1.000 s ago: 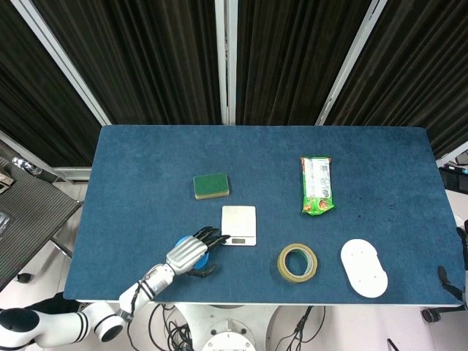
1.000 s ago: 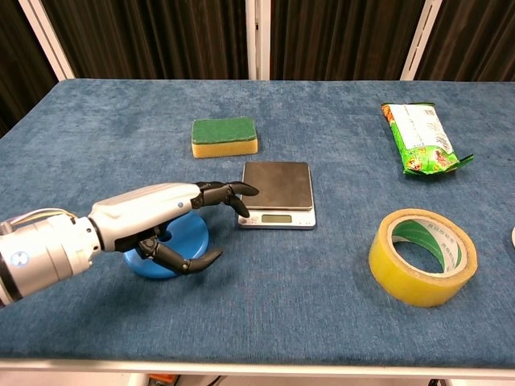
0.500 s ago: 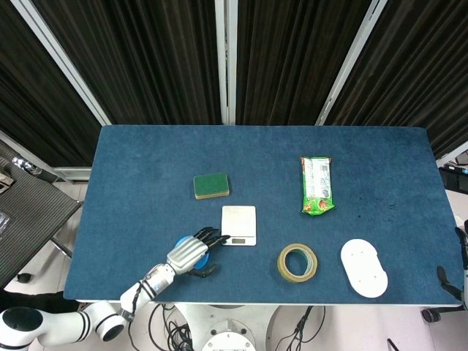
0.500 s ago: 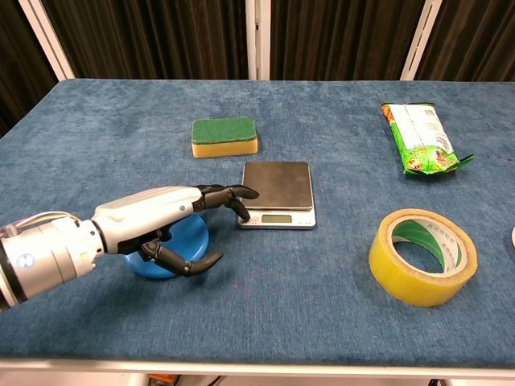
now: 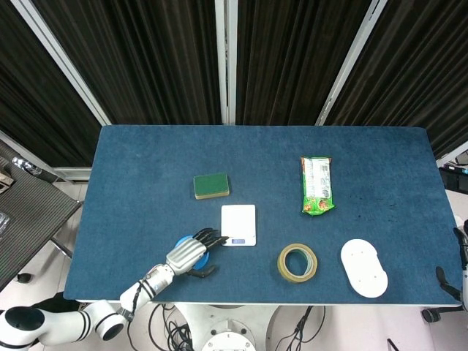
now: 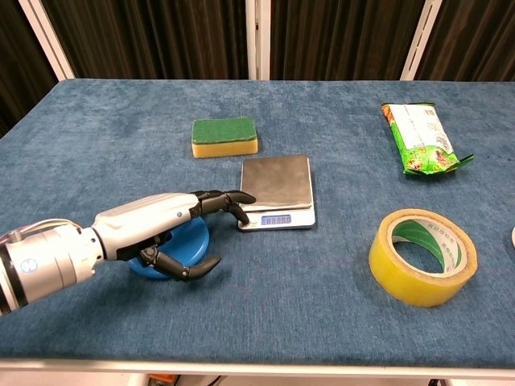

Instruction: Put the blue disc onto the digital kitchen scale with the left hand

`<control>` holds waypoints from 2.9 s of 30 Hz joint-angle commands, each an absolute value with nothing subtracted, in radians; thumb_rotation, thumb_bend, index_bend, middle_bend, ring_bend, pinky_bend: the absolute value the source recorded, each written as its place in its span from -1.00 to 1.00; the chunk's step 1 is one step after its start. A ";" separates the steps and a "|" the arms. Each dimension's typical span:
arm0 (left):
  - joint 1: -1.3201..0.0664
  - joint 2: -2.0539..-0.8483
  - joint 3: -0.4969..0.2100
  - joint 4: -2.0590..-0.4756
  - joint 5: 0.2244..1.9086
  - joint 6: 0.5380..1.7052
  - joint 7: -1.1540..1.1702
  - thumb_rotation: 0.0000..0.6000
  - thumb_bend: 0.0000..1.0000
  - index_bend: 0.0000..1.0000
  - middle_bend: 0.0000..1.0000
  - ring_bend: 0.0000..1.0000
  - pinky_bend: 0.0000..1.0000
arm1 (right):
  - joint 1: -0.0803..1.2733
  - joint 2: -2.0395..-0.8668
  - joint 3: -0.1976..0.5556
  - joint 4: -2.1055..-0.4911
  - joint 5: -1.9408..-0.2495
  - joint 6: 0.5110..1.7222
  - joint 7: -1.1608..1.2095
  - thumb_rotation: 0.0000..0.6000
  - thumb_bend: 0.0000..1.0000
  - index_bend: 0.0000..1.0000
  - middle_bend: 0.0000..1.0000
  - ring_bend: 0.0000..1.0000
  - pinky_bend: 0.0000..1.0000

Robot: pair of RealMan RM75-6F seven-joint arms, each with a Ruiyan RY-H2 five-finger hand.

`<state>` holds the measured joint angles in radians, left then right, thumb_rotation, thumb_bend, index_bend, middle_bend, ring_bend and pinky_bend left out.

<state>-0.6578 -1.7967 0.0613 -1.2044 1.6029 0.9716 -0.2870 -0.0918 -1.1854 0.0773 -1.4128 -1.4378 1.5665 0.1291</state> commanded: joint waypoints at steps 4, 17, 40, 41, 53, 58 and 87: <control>-0.664 -1.798 0.062 -1.204 1.610 0.978 -0.292 0.58 -0.09 -0.91 -0.65 -1.00 -1.00 | -0.093 -1.185 0.078 -1.413 -1.438 1.569 0.128 1.00 -0.46 -1.00 -1.00 -1.00 -1.00; -0.632 -1.620 0.028 -1.392 1.663 1.167 -0.284 0.67 -0.09 -0.91 -0.68 -1.00 -1.00 | -0.094 -1.184 0.082 -1.410 -1.440 1.575 0.150 1.00 -0.45 -1.00 -1.00 -1.00 -1.00; -0.582 -1.518 0.101 -1.492 1.561 1.024 -0.145 1.00 -0.87 -0.95 -0.90 -1.00 -1.00 | -0.090 -1.195 0.073 -1.409 -1.448 1.569 0.133 1.00 -0.45 -1.00 -1.00 -1.00 -1.00; -0.583 -1.527 0.098 -1.481 1.562 1.023 -0.157 1.00 -0.87 -0.95 -0.90 -1.00 -0.99 | -0.091 -1.195 0.073 -1.408 -1.448 1.569 0.133 1.00 -0.45 -1.00 -1.00 -1.00 -1.00; -0.603 -1.611 0.078 -1.371 1.563 0.984 -0.232 1.00 -0.87 -0.95 -0.90 -1.00 -0.95 | -0.088 -1.194 0.073 -1.398 -1.441 1.555 0.141 1.00 -0.44 -1.00 -1.00 -1.00 -1.00; -0.619 -1.631 0.066 -1.350 1.561 0.964 -0.234 1.00 -0.87 -0.95 -0.88 -1.00 -0.85 | -0.084 -1.195 0.071 -1.400 -1.440 1.546 0.137 1.00 -0.44 -1.00 -1.00 -1.00 -1.00; -0.699 -1.601 -0.063 -1.470 1.535 0.962 -0.169 1.00 -0.60 -0.41 -0.26 -0.32 0.24 | -0.084 -1.204 0.063 -1.357 -1.440 1.527 0.190 1.00 -0.44 -1.00 -1.00 -1.00 -1.00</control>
